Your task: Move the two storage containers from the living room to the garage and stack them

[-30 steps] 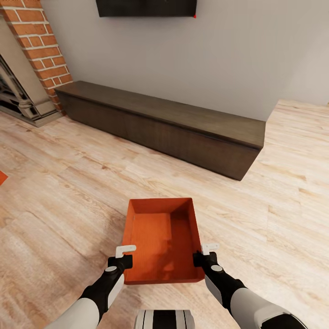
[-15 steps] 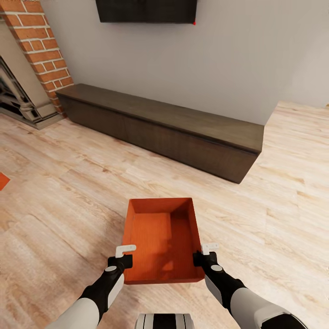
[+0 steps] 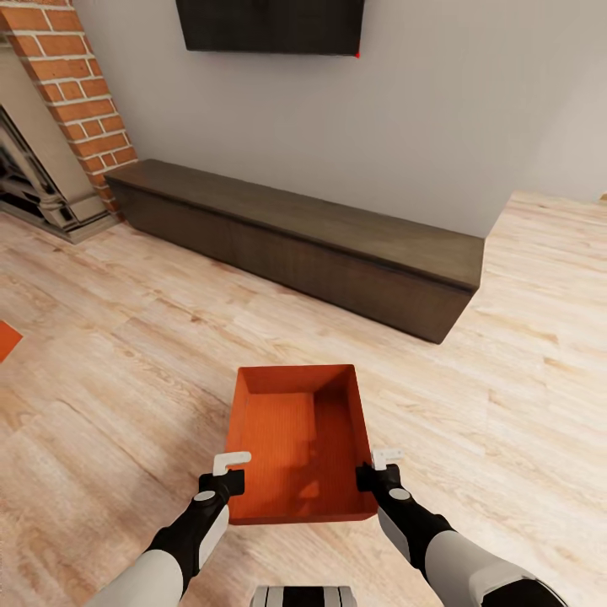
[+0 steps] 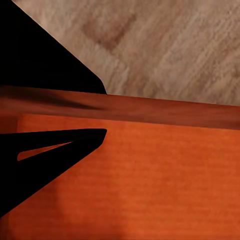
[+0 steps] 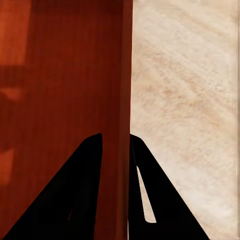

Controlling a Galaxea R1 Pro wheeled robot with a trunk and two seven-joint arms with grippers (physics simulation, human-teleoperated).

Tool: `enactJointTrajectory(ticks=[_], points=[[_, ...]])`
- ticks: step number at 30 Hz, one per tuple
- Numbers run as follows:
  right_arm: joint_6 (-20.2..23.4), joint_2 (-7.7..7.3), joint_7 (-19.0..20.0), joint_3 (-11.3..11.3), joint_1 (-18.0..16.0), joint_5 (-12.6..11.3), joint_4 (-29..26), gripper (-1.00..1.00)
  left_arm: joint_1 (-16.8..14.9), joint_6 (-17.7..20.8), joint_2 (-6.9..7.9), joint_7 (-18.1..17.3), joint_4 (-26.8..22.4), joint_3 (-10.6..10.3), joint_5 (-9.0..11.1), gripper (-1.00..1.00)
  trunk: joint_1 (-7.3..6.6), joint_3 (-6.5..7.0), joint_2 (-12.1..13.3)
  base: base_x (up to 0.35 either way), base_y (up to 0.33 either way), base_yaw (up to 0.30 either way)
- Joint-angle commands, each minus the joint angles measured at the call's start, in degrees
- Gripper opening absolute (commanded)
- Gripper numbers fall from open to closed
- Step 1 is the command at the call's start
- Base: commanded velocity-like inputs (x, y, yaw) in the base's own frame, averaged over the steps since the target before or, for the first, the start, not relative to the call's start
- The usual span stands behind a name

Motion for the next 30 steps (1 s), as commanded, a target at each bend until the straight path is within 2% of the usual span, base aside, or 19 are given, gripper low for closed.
enactJointTrajectory(ticks=[1,30], points=[[-0.3,-0.06,-0.5,0.0,0.0,-1.0,0.3,-1.0,0.0,0.2,-0.01,1.6,-0.3,0.8,-1.0,-1.0,-0.23,0.15,0.4,0.0,0.0,0.0],[-0.5,-0.11,-0.5,0.0,0.0,-1.0,0.3,-1.0,0.0,0.2,0.02,1.6,-0.4,0.8,-1.0,-1.0,-6.6,5.36,12.0,0.0,0.0,0.0]])
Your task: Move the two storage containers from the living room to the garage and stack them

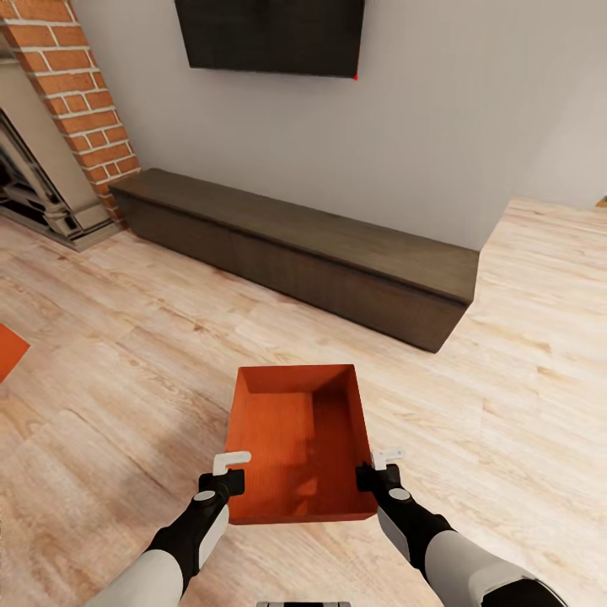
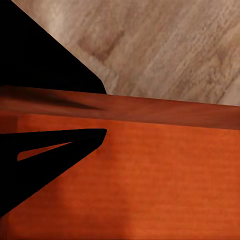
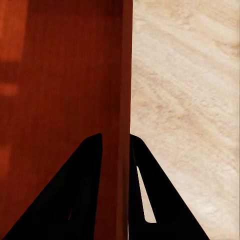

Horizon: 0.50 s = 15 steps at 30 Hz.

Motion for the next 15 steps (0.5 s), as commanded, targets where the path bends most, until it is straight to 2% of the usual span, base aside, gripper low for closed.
enactJointTrajectory(ticks=[1,15], points=[[-0.3,-0.14,-0.5,0.1,0.0,-1.0,0.3,-1.0,0.0,0.2,-0.01,1.6,-0.3,0.8,-1.0,-1.0,-0.23,0.15,0.4,0.0,0.0,0.0],[-0.4,-0.06,-0.5,0.2,0.0,-1.0,0.3,-1.0,0.0,0.2,0.06,1.6,-0.3,0.8,-1.0,-1.0,-3.31,2.66,6.0,0.0,0.0,0.0]])
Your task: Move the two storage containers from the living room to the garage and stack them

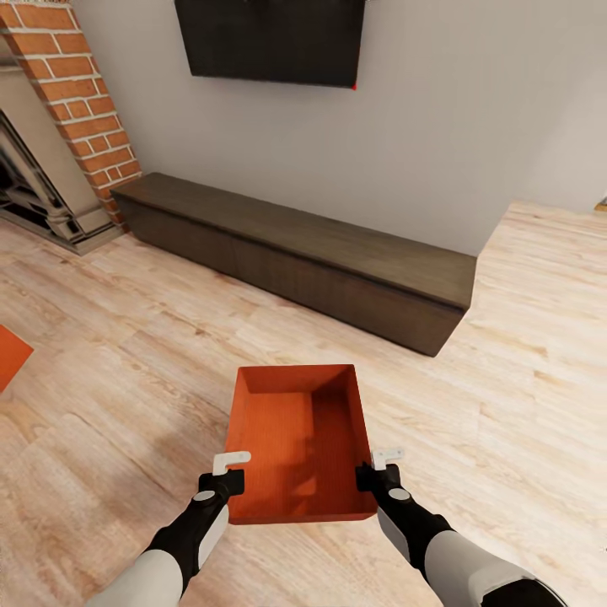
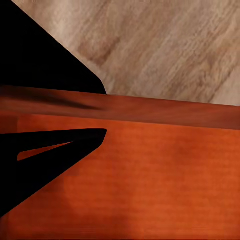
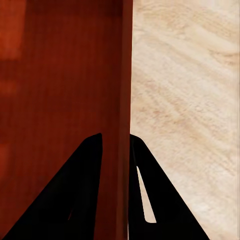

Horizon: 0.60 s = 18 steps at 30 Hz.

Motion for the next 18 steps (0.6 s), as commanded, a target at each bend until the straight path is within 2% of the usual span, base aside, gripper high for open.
enactJointTrajectory(ticks=[1,7,18], points=[[-0.3,-0.02,-0.5,0.1,0.0,-1.0,0.3,-1.0,0.0,0.2,0.0,1.7,-0.3,0.8,-1.0,-1.0,-0.23,0.15,0.4,0.0,0.0,0.0],[-0.2,0.2,-1.3,0.0,0.0,-1.0,0.3,-1.0,0.0,0.2,0.04,1.7,-0.3,0.8,-0.9,-1.0,-1.55,1.23,2.8,0.0,0.0,0.0],[-0.3,0.81,-2.6,-0.2,0.0,-1.2,0.2,-1.0,0.0,0.2,0.18,1.7,-0.3,0.8,1.7,-1.0,-3.97,3.2,7.2,0.0,0.0,0.0]])
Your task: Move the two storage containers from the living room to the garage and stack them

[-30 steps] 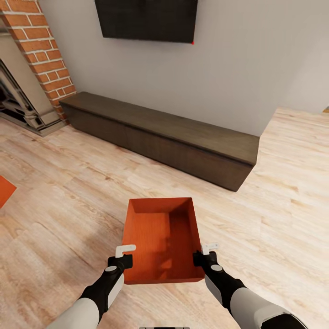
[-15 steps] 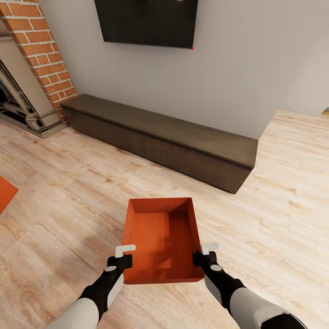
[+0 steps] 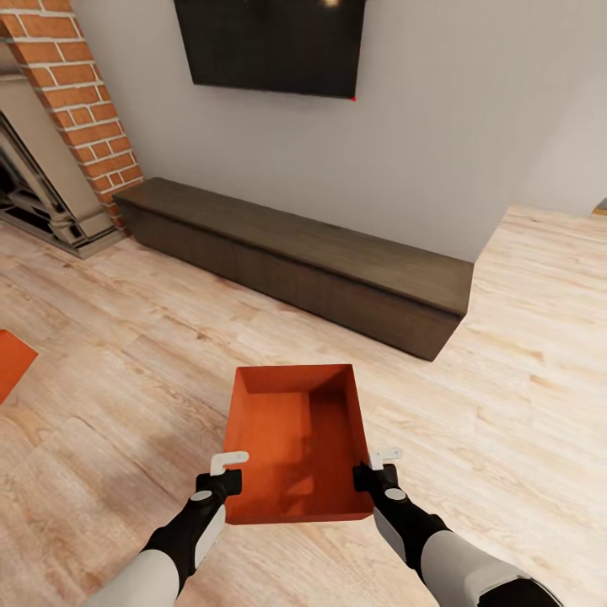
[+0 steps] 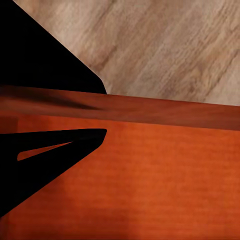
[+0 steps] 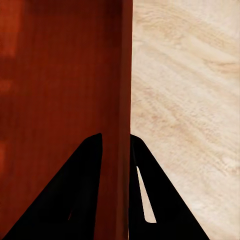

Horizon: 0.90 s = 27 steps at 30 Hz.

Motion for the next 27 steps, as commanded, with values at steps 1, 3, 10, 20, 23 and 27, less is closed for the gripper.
enactJointTrajectory(ticks=[1,3,10,20,23,27], points=[[-0.4,0.05,-1.3,-0.9,0.0,-0.9,0.2,-1.0,-0.1,0.2,-0.65,2.1,-0.3,1.5,0.6,-1.0,-0.23,0.15,0.4,0.0,0.0,0.0],[-0.4,-0.1,-1.3,-0.9,0.0,-0.9,0.1,-1.0,-0.1,0.2,-0.65,2.1,-0.3,1.5,0.7,-1.0,-0.67,0.51,1.2,0.0,0.0,0.0],[-1.4,-0.16,-1.3,-0.8,0.0,-1.0,0.1,-1.0,-0.1,0.1,-0.65,2.1,-0.3,1.5,0.7,-1.0,-2.21,1.77,4.0,0.0,0.0,0.0],[-2.0,0.2,-2.1,-0.8,0.0,-1.1,0.1,-1.0,-0.1,0.1,-0.65,2.1,-0.5,1.5,0.7,-1.0,-4.4,3.74,8.0,0.0,0.0,0.0],[-2.0,0.22,-3.0,-0.8,0.0,-1.1,0.1,-1.0,-0.1,0.1,-0.65,2.1,-0.5,1.5,0.6,-1.0,-5.06,4.52,9.2,0.0,0.0,0.0],[-2.0,0.23,-3.3,-0.8,0.0,-1.1,0.1,-1.0,-0.1,0.1,-0.65,2.1,-0.5,1.5,0.6,-1.0,-5.94,5.59,10.8,0.0,0.0,0.0]])
